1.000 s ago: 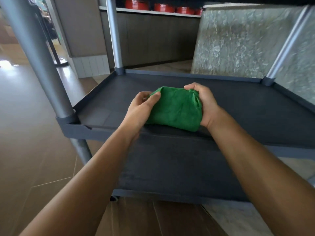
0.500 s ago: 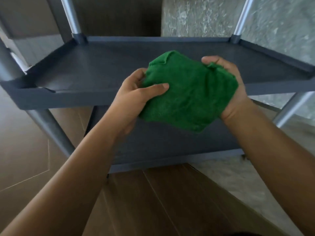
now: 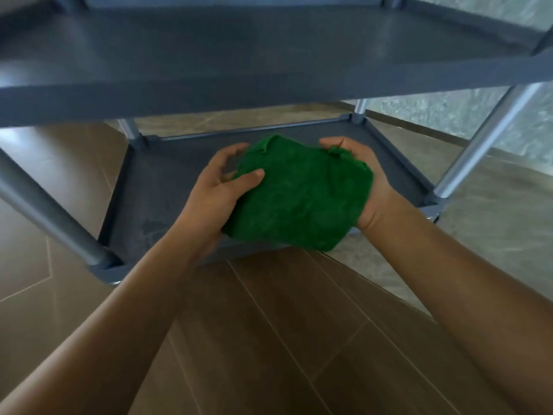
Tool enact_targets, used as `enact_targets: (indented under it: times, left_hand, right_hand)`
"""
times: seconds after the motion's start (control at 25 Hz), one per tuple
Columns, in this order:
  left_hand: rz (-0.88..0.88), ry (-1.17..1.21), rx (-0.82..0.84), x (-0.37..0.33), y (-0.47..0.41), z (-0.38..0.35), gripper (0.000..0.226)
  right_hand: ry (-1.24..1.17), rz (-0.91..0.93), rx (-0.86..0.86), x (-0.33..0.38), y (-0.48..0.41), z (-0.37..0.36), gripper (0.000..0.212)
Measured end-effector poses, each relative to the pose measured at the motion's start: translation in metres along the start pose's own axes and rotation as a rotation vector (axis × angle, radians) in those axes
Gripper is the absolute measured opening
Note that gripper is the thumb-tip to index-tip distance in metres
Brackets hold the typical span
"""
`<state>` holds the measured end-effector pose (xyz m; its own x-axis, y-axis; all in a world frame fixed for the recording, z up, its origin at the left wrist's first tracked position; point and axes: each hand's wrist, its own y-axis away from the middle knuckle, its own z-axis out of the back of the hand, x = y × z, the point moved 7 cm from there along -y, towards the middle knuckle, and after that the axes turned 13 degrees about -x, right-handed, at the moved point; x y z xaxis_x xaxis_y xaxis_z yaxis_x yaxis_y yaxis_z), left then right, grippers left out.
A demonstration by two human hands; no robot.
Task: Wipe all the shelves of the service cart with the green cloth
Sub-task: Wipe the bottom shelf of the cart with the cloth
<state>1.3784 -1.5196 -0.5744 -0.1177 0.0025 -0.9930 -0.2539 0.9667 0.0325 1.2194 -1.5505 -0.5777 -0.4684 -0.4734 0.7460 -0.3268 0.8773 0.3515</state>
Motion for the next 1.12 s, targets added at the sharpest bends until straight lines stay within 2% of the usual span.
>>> enact_targets:
  times: [0.08, 0.24, 0.36, 0.56, 0.68, 0.84, 0.92, 1.12]
  left_hand:
    - [0.017, -0.023, -0.001, 0.016, -0.001, 0.0, 0.039]
    - [0.014, -0.157, -0.055, 0.044, -0.005, 0.009, 0.035]
    - [-0.01, -0.23, -0.11, 0.06, -0.012, 0.017, 0.032]
    - [-0.019, -0.31, -0.247, 0.087, -0.018, 0.039, 0.035]
    - [-0.013, -0.326, -0.289, 0.097, -0.017, 0.046, 0.037]
    - [0.023, -0.304, -0.403, 0.1, -0.019, 0.06, 0.037]
    - [0.04, -0.289, -0.421, 0.103, -0.02, 0.063, 0.033]
    - [0.07, -0.261, -0.416, 0.111, -0.02, 0.069, 0.035]
  right_hand:
    - [-0.025, -0.021, -0.043, -0.007, -0.009, 0.016, 0.048]
    - [-0.001, -0.091, -0.149, -0.031, -0.032, 0.049, 0.051]
    - [-0.005, -0.211, -0.214, -0.062, -0.047, 0.068, 0.048]
    - [0.025, -0.379, -0.099, -0.095, -0.064, 0.079, 0.056]
    - [0.126, -0.337, -0.084, -0.104, -0.073, 0.081, 0.037]
    - [0.262, -0.194, -0.319, -0.108, -0.089, 0.102, 0.022]
    - [0.265, -0.102, -0.369, -0.104, -0.093, 0.105, 0.019]
    - [0.28, 0.001, -0.348, -0.105, -0.098, 0.098, 0.022]
